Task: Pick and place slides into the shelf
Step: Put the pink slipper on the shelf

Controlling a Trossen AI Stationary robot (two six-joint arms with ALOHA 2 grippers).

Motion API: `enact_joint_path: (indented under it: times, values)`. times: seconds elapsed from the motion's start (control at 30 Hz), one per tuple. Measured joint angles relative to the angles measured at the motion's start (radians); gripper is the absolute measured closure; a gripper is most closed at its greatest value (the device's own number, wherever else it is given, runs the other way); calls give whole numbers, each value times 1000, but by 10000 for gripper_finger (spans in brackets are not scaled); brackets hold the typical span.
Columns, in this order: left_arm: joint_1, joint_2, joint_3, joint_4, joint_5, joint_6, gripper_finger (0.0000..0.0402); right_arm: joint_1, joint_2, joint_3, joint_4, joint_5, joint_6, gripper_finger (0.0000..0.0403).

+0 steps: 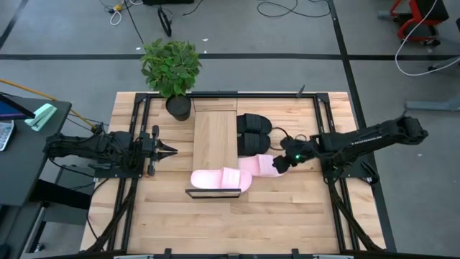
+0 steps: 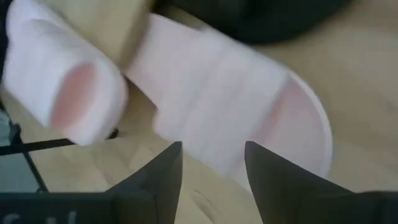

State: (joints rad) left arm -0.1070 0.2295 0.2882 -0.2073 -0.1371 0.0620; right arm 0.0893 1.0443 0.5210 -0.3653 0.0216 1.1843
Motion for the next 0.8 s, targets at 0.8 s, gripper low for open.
enact_joint_path:
  times: [0.8]
  values:
    - [0, 0, 0, 1, 0, 2, 364, 49, -38, -241, 368, 112, 184, 186]
